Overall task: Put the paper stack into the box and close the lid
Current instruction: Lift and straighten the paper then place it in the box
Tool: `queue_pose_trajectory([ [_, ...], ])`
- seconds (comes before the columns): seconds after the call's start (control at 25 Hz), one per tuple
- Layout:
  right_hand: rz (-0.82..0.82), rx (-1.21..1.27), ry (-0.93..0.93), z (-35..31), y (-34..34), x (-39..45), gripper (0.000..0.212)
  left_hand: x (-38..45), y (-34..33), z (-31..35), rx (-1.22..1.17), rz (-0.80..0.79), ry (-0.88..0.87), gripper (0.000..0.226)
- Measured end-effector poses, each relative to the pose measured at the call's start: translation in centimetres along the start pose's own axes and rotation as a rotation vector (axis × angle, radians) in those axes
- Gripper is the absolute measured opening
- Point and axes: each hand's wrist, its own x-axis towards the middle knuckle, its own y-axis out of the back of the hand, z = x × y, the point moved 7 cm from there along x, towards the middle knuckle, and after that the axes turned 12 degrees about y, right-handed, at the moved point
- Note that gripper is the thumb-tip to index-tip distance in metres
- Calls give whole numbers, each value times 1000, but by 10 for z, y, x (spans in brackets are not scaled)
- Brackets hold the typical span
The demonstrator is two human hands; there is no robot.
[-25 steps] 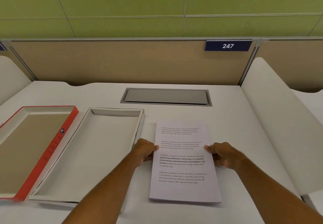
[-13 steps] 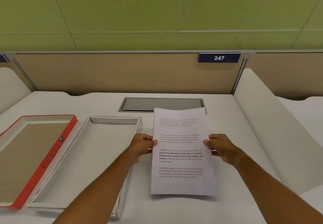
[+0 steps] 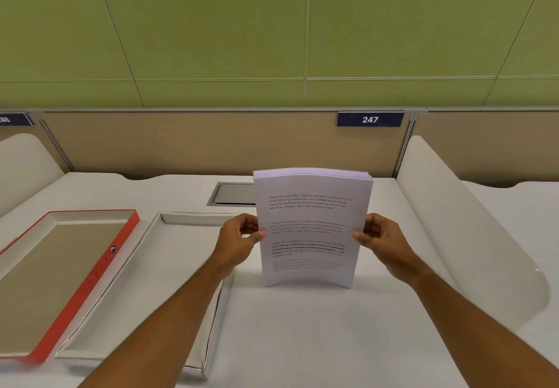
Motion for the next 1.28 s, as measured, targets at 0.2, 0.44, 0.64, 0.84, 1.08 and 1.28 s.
queue_pose_trajectory([
  [0.2, -22, -25, 62, -19, 5, 7, 20, -1, 8, 19, -15, 20, -62, 26],
  [0.44, 39, -24, 82, -18, 5, 8, 15, -2, 9, 30, -43, 42, -104, 16],
  [0.64, 36, -39, 81, -13, 2, 7, 15, 0, 12, 25, -45, 39, -98, 20],
  [0.84, 18, -101, 88, -15, 2, 6, 16, -2, 10, 23, -5, 63, -92, 26],
  [1.08, -1, -168, 102, -19, 5, 5, 19, 0, 10, 24, -16, 71, -97, 24],
  [1.28, -23, -143, 76, -11, 1, 0, 17, 0, 11, 15, -16, 61, -73, 27],
])
